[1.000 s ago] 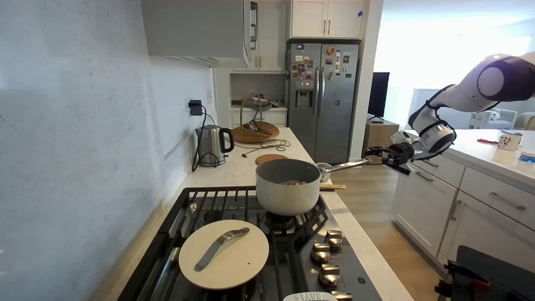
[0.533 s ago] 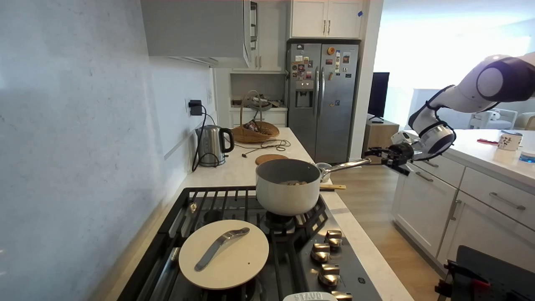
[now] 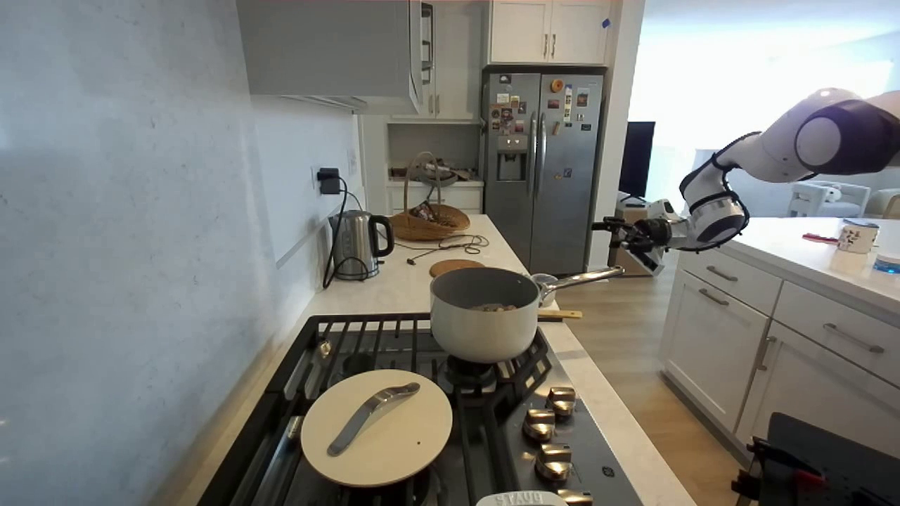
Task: Pour contents from the clear cup into the white pot
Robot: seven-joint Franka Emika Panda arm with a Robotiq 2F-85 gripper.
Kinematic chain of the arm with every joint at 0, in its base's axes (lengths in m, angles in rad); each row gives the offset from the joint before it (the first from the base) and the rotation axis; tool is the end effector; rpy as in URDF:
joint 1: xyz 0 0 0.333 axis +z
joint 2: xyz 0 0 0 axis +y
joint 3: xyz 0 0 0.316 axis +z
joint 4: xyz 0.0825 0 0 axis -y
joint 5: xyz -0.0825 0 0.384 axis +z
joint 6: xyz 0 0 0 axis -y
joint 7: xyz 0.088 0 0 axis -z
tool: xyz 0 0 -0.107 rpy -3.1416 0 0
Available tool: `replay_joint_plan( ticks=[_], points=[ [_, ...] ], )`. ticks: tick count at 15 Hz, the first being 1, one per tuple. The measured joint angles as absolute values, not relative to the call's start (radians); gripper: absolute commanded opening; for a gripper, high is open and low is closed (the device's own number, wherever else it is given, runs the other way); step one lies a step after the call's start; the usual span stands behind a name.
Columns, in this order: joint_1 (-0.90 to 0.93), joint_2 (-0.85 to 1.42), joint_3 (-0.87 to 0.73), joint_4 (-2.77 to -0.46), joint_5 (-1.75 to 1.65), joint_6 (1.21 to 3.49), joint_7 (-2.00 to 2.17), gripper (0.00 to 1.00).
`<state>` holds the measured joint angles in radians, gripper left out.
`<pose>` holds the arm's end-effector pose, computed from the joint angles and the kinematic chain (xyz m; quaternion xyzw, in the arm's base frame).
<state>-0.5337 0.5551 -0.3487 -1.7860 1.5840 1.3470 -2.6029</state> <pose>0.5032 -0.3749 0.3025 -0.5954 -0.3935 -0.6674 0.2129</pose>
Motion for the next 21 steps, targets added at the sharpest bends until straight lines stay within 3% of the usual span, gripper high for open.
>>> replay_joint_plan(
  ticks=[9,21],
  points=[
    [-0.447,0.695,-0.335,-1.734,1.555,1.575,-2.604,1.00],
    [-0.436,0.749,-0.299,-1.701,1.534,1.601,-2.604,1.00]
  ],
)
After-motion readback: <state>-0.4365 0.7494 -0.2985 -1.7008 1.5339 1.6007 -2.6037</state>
